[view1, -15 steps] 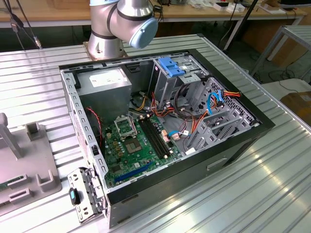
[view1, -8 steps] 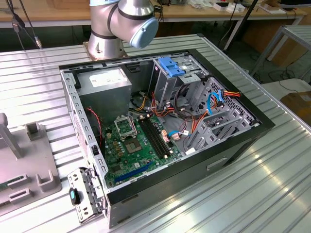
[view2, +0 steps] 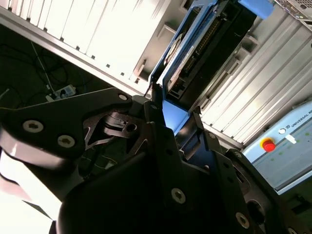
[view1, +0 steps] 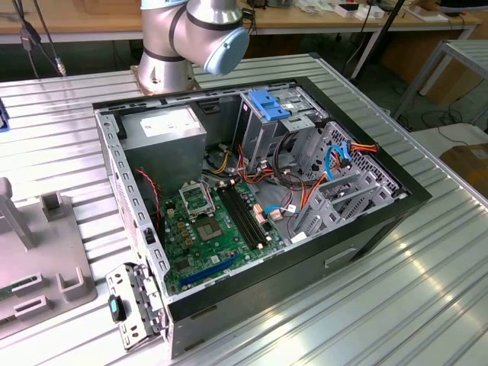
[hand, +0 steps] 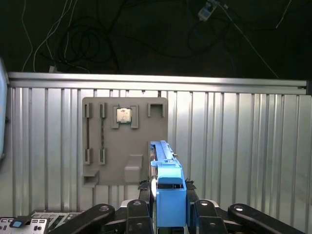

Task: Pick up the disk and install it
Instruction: 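Pick up the disk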

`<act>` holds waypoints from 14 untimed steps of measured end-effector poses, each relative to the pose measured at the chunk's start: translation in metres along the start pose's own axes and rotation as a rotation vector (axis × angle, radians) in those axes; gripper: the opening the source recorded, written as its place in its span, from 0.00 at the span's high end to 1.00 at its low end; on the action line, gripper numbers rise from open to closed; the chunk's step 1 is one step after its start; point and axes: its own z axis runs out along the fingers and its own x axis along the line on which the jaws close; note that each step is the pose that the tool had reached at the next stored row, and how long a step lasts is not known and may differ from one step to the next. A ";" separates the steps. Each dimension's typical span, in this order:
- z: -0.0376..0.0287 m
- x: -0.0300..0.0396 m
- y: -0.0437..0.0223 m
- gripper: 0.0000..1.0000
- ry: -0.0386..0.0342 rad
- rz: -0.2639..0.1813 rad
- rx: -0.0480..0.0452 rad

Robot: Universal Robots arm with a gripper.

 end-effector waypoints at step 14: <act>0.0000 0.0004 -0.0194 0.63 0.0000 0.000 0.0000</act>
